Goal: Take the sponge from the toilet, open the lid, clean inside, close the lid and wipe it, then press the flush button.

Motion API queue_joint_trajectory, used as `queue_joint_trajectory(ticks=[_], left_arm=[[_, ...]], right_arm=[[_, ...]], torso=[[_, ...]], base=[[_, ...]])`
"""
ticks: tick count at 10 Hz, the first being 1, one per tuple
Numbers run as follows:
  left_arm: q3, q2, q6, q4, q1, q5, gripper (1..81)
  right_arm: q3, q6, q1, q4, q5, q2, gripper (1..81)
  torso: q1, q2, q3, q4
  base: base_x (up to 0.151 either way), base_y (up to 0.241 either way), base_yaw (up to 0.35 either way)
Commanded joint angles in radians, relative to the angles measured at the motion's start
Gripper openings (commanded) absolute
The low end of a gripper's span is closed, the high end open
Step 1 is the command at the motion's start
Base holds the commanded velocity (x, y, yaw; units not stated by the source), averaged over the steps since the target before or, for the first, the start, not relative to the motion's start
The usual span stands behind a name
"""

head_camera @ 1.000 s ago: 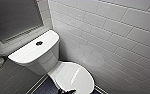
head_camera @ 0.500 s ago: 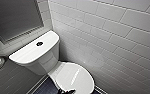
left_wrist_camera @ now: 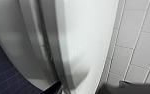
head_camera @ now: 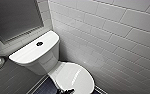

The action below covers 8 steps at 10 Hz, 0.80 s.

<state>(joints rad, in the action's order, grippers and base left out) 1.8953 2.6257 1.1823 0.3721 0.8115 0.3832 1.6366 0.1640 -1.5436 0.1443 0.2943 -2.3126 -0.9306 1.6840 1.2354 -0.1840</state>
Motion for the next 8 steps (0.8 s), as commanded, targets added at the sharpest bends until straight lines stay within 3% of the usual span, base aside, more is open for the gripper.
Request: queue_joint_trajectory(ticks=[1,5,6,7,8], left_arm=[[-0.081,-0.05,-0.029,-0.002,-0.189,0.209,81.1],[-0.099,-0.042,-0.029,0.008,-0.195,0.207,81.1],[-0.113,-0.042,-0.032,0.01,-0.202,0.204,81.1],[-0.12,-0.041,-0.032,0.011,-0.209,0.201,81.1],[-0.124,-0.039,-0.032,0.011,-0.212,0.2,81.1]], right_arm=[[-0.035,-0.003,-0.01,-0.025,-0.075,0.046,1.0],[-0.034,-0.003,-0.011,-0.025,-0.075,0.045,1.0],[-0.032,-0.003,-0.011,-0.025,-0.075,0.043,1.0],[-0.031,-0.003,-0.011,-0.025,-0.075,0.043,1.0],[-0.029,-0.003,-0.011,-0.025,-0.075,0.042,1.0]], torso=[[0.0,0.0,0.0,0.0],[0.0,0.0,0.0,0.0],[0.0,0.0,-0.066,0.0],[0.0,0.0,-0.077,0.0],[0.0,0.0,-0.02,0.0]], base=[[0.0,0.0,0.0],[0.0,0.0,0.0],[0.0,0.0,0.0],[0.0,0.0,0.0],[0.0,0.0,0.0]])
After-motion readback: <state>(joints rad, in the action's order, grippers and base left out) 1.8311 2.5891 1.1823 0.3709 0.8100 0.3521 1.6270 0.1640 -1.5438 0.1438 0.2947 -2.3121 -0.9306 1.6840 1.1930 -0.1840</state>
